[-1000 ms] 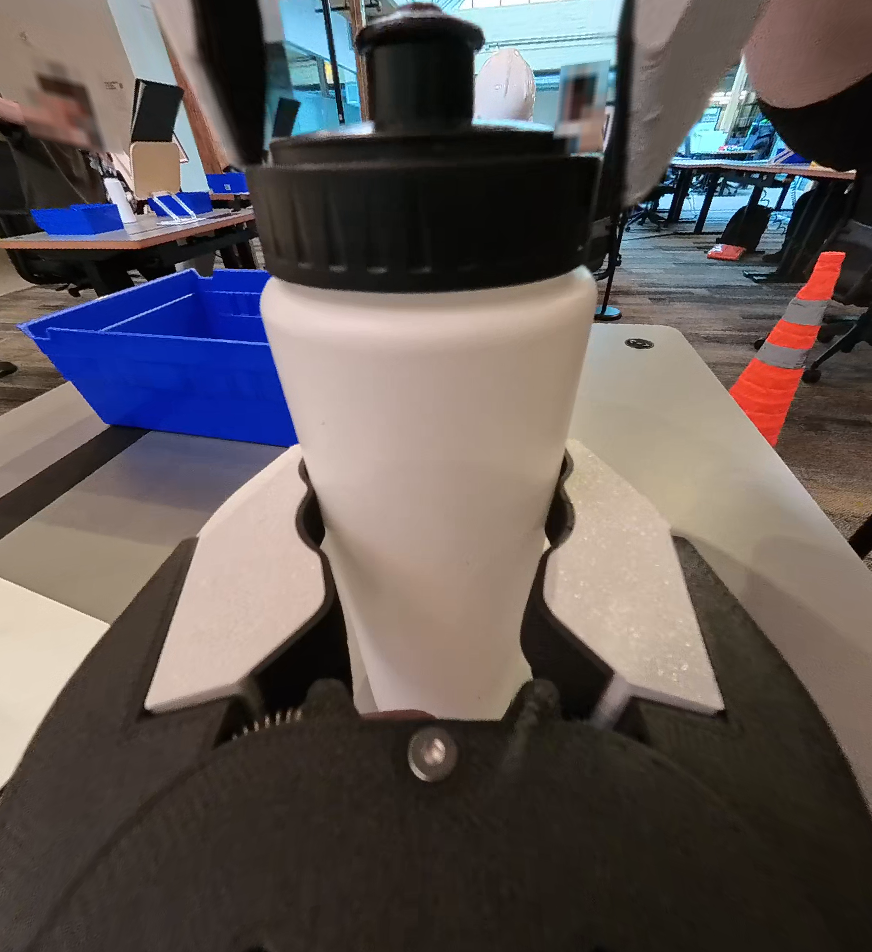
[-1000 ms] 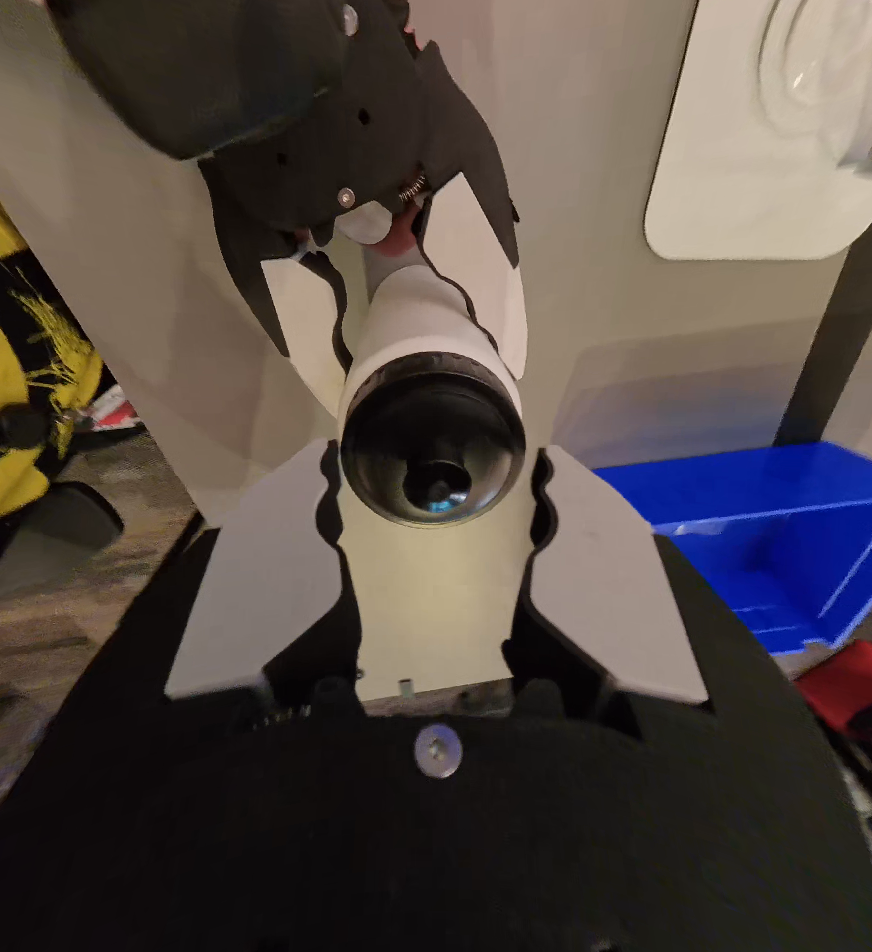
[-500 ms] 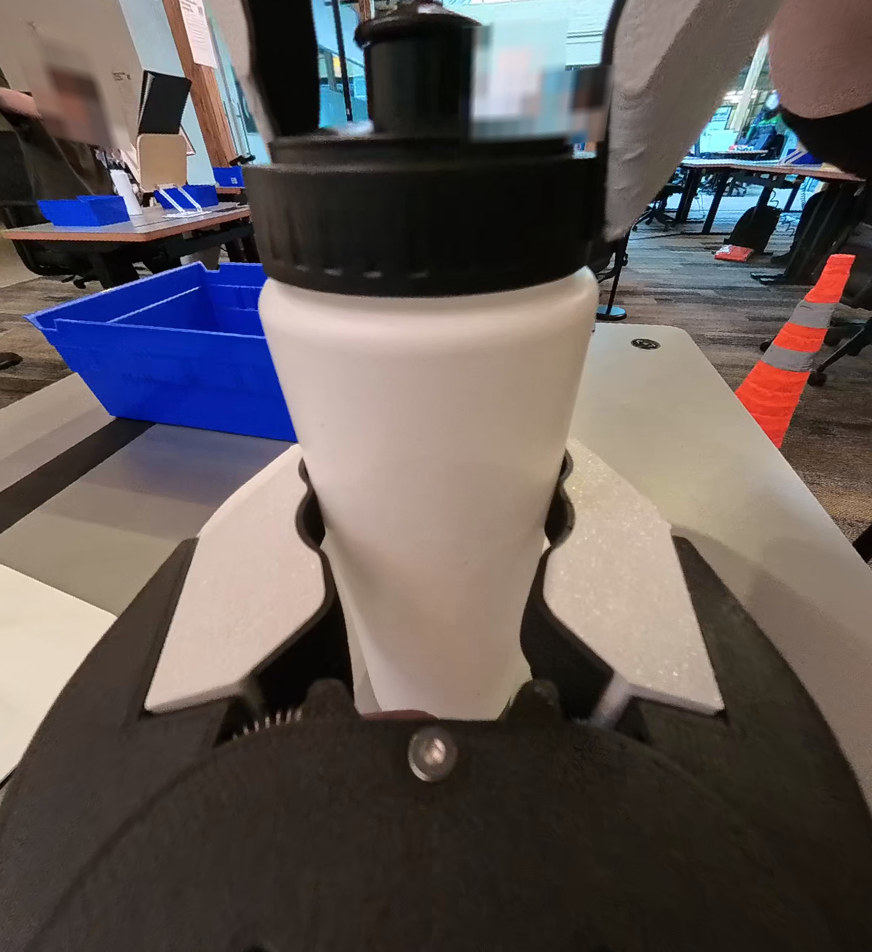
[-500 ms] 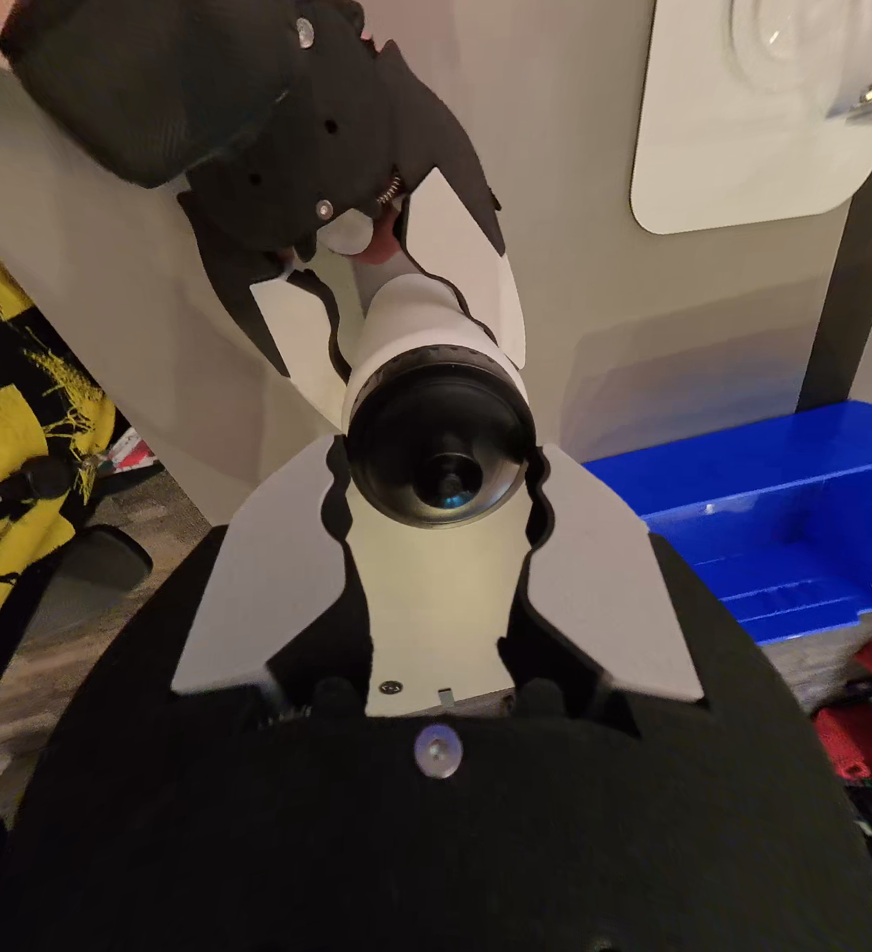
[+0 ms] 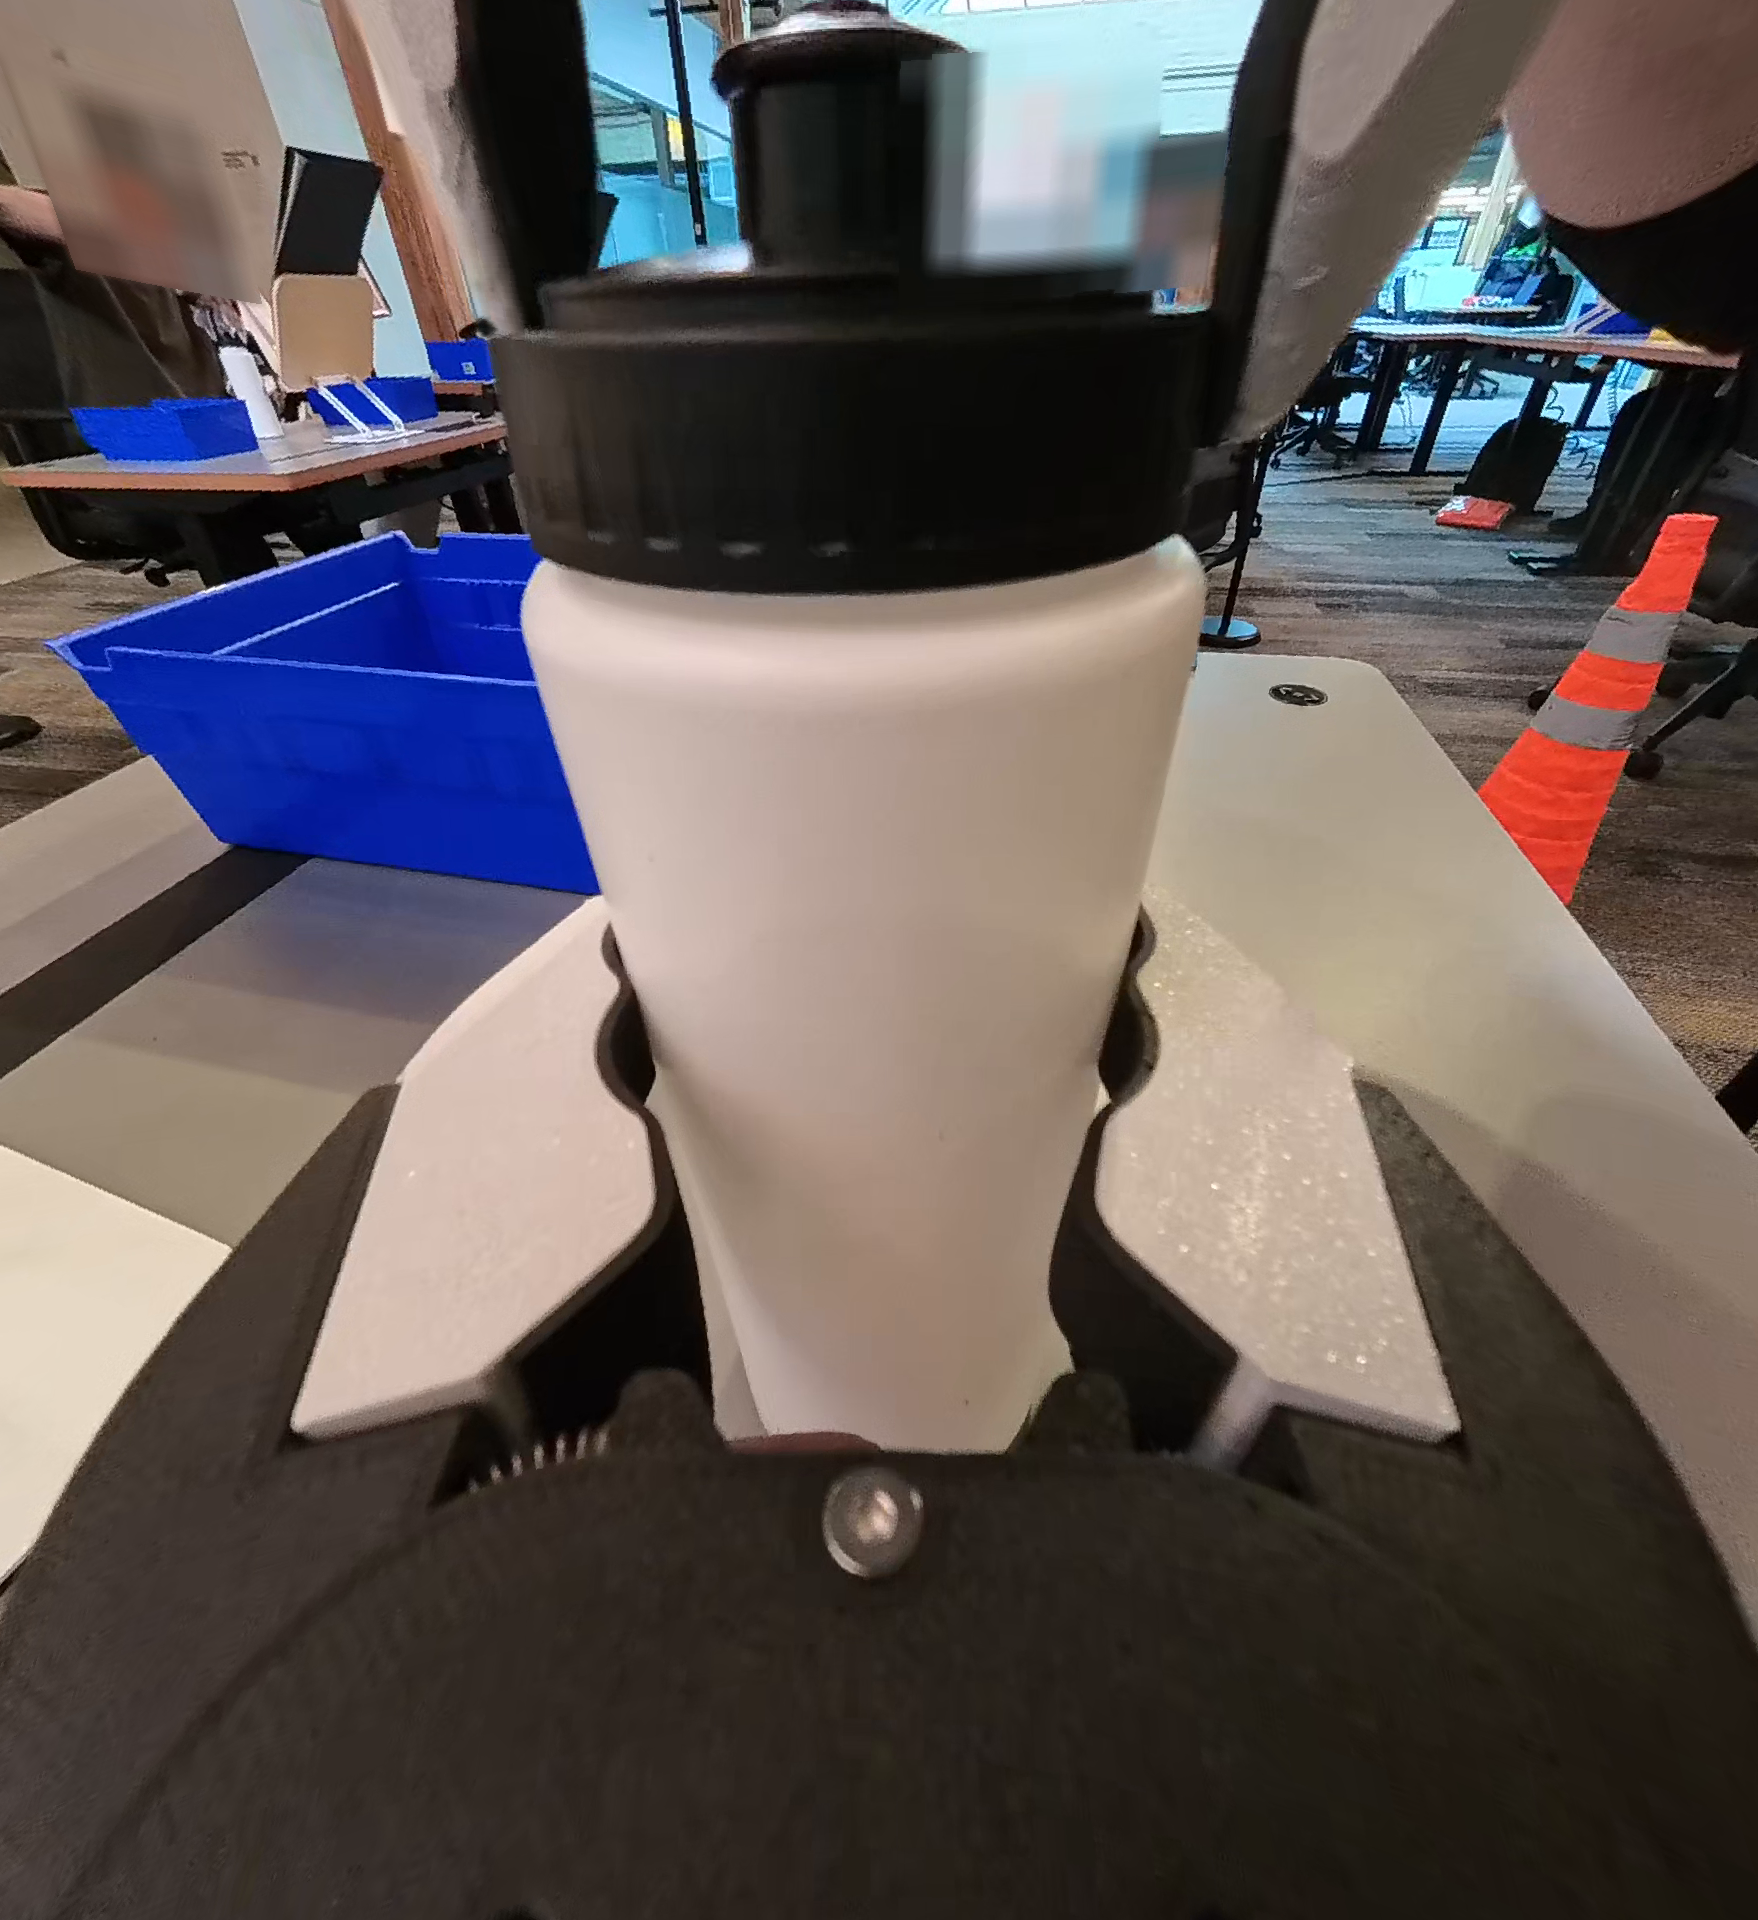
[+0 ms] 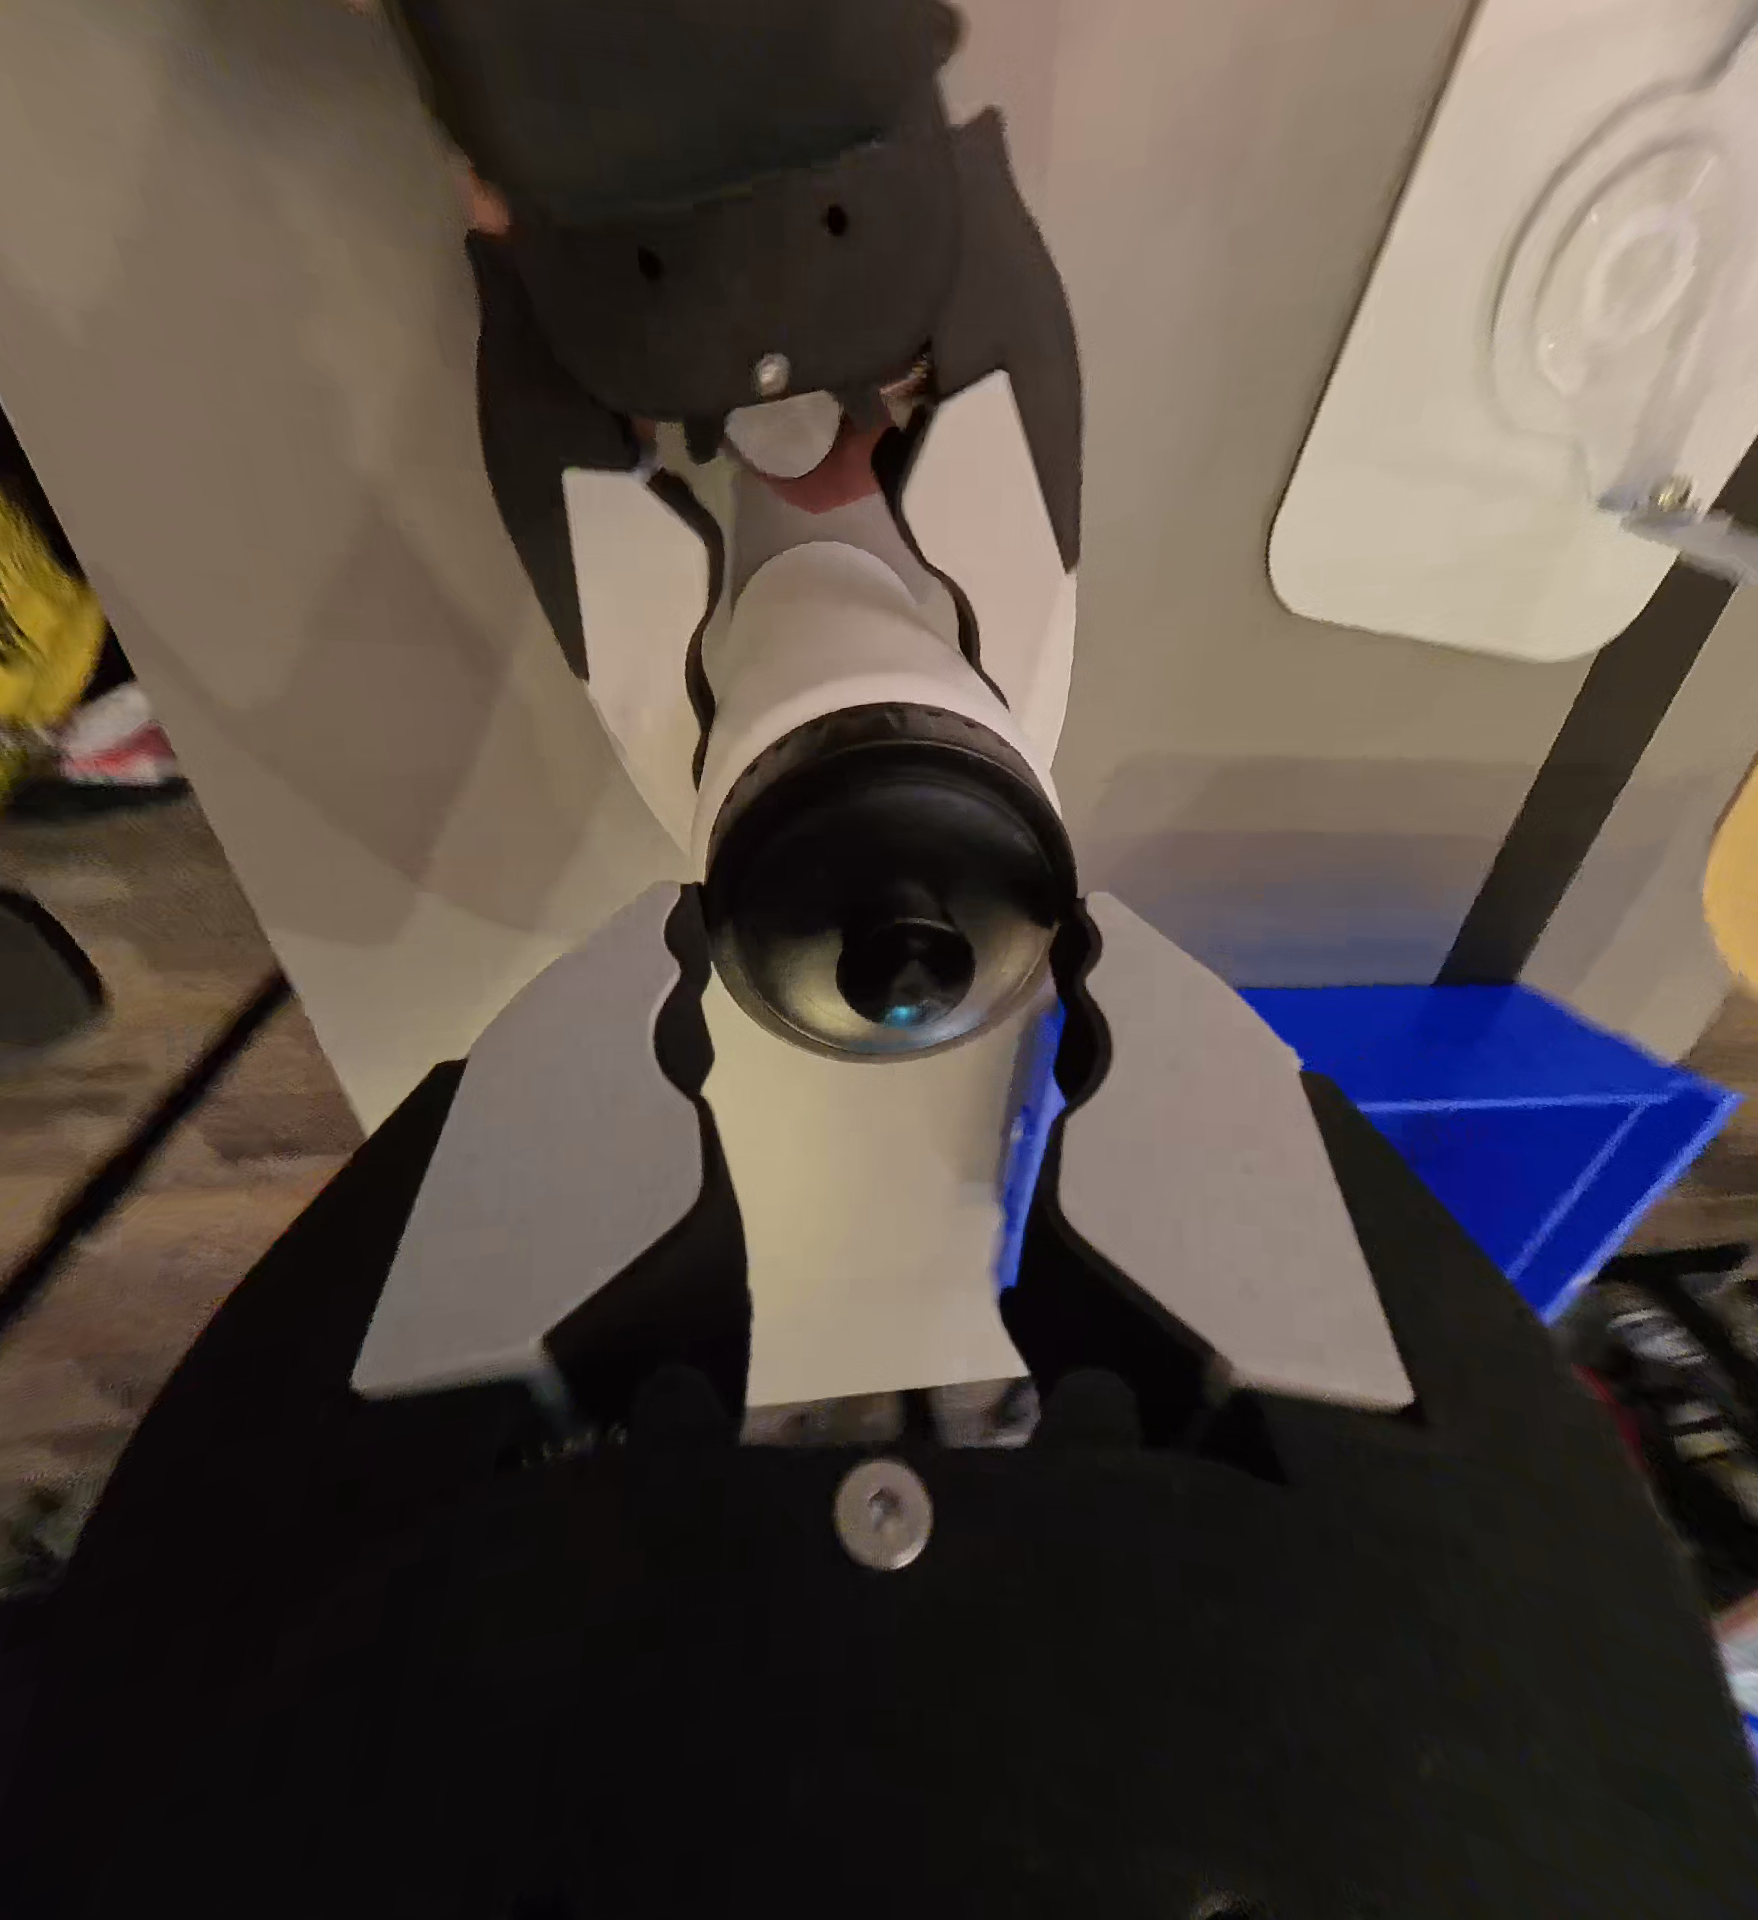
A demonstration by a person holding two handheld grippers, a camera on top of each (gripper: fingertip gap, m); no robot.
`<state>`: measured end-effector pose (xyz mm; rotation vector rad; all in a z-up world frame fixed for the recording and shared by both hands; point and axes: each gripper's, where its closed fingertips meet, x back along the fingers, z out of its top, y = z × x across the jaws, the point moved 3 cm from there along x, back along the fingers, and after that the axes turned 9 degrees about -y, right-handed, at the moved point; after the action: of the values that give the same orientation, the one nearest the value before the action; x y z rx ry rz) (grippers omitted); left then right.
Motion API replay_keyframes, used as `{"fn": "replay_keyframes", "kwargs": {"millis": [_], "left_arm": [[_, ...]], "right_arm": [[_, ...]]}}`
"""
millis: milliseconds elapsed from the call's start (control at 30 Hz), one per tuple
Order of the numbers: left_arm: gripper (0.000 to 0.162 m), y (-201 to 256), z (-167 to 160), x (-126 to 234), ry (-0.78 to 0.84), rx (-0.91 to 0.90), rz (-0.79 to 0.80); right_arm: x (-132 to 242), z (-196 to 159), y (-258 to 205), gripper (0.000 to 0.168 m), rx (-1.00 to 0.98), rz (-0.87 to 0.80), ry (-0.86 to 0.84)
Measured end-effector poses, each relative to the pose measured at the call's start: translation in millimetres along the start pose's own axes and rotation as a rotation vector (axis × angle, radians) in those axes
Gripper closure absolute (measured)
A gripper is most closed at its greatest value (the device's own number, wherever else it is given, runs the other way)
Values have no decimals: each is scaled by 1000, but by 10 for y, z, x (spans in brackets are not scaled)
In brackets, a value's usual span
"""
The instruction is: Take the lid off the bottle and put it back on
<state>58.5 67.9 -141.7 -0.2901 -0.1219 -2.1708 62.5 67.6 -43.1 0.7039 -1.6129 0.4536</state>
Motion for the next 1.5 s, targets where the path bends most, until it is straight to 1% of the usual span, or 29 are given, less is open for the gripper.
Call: {"fn": "replay_keyframes", "kwargs": {"millis": [100, 167, 200, 267, 333, 400, 467, 500, 600, 733, 800, 833, 900, 933, 967, 1033, 1067, 1133, 1200, 1367, 1433, 1500], "left_arm": [[76, 1, 1, -4, -1, -1, 0], [76, 9, 2, -2, -1, -5, 2], [76, 6, 1, 1, -1, -2, 4], [76, 6, 1, 1, -3, -2, 4], [76, 9, 1, 0, -3, -3, 3], [76, 6, 0, 0, -1, -1, 1], [76, 5, 1, -1, -2, -2, 1], [76, 3, 0, 2, 0, -1, 0], [76, 2, 1, 1, -1, 0, 2], [76, -10, -2, 11, 0, 7, 4], [76, -6, -2, 10, -2, -1, 10], [76, -3, 1, 2, -6, -4, 14], [76, -2, 2, 0, -7, -5, 13], [76, -7, 0, 4, -5, 0, 13], [76, -7, -2, 8, -2, 1, 11], [76, -8, -1, 7, -2, 2, 10], [76, -8, 0, 5, -1, 3, 10], [76, -9, -1, 7, 0, 3, 9], [76, -8, -1, 4, -1, 4, 9], [76, -10, -22, 15, -7, -4, 8], [76, -7, -20, 14, -9, -2, 7], [76, -5, -16, 1, -13, -5, 11]], "right_arm": [[-4, -5, -3, 102, -238, 40, 9], [-2, 0, -20, 102, -290, 31, 5], [0, 6, -14, 103, -269, 26, 7], [5, 19, 8, 102, -158, 14, 23], [-10, -17, 38, 91, -52, -20, 3], [-18, -32, 50, 88, 62, -66, -11], [-35, -22, 9, 100, 122, -47, -17], [-39, -16, 13, 100, 117, -45, -21], [-41, -19, 7, 100, 36, -23, -22], [-39, -2, 8, 100, -228, 24, 10], [-38, -5, -6, 100, -254, 9, 16], [-39, -16, -4, 100, -235, 11, 13], [-38, -27, 19, 99, -119, 1, 11], [-37, -28, 35, 88, -57, -27, 17], [-40, -40, 35, 84, 9, -48, 5], [-42, -38, 28, 91, 130, -91, -5], [-41, -24, 25, 98, 161, -98, -1], [-50, -16, 21, 100, 170, -79, -5], [-51, -25, 17, 100, 136, -65, 0], [-51, -9, -4, 99, -170, -21, 3], [-52, -4, -12, 99, -193, -31, 9], [-55, -20, -6, 99, -174, -26, 8]]}}
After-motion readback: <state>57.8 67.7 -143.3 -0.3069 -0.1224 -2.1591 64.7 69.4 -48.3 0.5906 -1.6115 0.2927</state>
